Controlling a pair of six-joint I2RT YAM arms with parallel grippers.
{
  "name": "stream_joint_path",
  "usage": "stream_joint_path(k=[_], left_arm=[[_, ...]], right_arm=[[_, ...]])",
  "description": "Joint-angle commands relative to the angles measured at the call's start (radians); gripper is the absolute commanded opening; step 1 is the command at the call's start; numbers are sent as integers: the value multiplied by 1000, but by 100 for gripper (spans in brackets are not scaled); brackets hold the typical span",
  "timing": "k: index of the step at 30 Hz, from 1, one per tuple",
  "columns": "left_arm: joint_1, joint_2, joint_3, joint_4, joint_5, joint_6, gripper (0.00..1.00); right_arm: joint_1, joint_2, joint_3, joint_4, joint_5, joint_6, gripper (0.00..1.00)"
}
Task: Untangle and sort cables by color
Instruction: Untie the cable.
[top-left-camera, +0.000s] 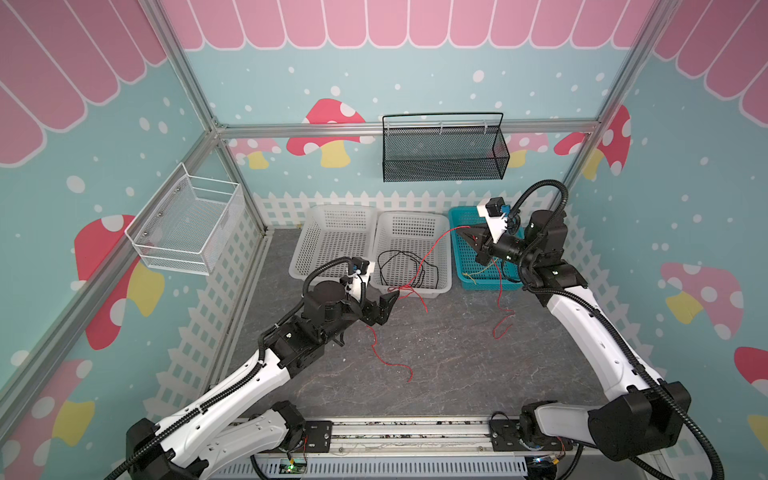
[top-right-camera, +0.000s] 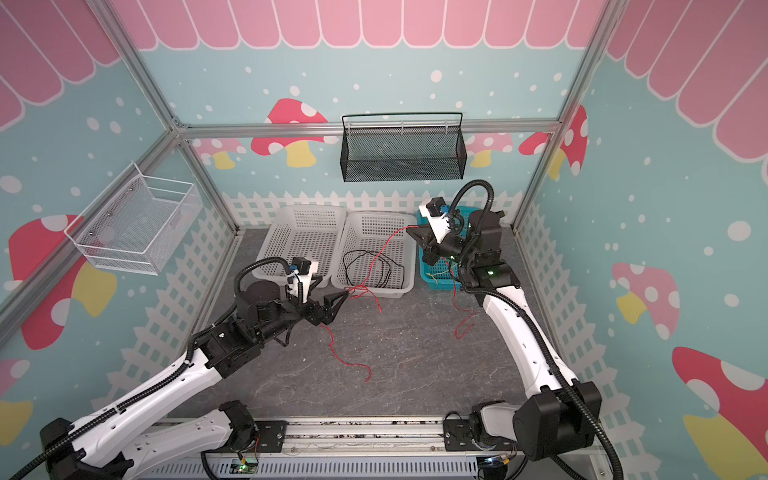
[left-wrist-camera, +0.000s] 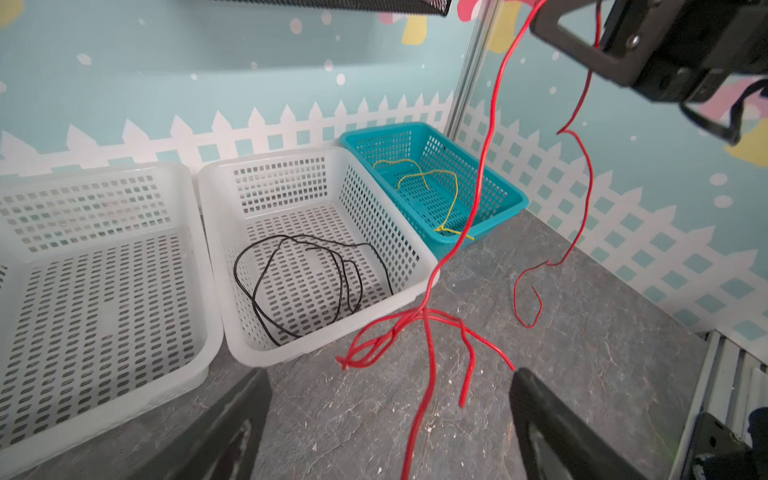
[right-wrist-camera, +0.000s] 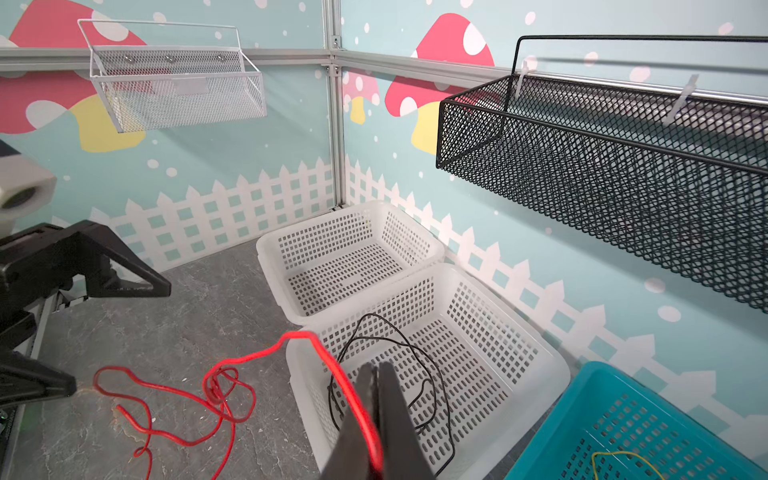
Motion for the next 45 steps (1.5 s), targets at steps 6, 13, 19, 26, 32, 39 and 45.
stream_joint_path(k=[6,13,19,26,32,39,45], left_arm=[[-36,35,30,-145,-39,65,68],[-37,68,41,-152,-55,72,21],[-37,68,53,-145,-174,56,0],[17,-28,54,-112,-380,0,0],[203,-113,43,-154,-358,-132,0],[343,-163,73,-240,-377,-196,0],[456,-180,124,-301,-363,-217,0]], right_arm=[[7,5,30,8,10,-28,0],[7,4,31,9,26,-31,0],[7,5,11,15,94,-27,0],[7,41,-39,32,369,33,0],[4,70,-57,31,562,69,0],[-35,90,-89,23,687,116,0],[-137,85,-161,55,633,166,0]])
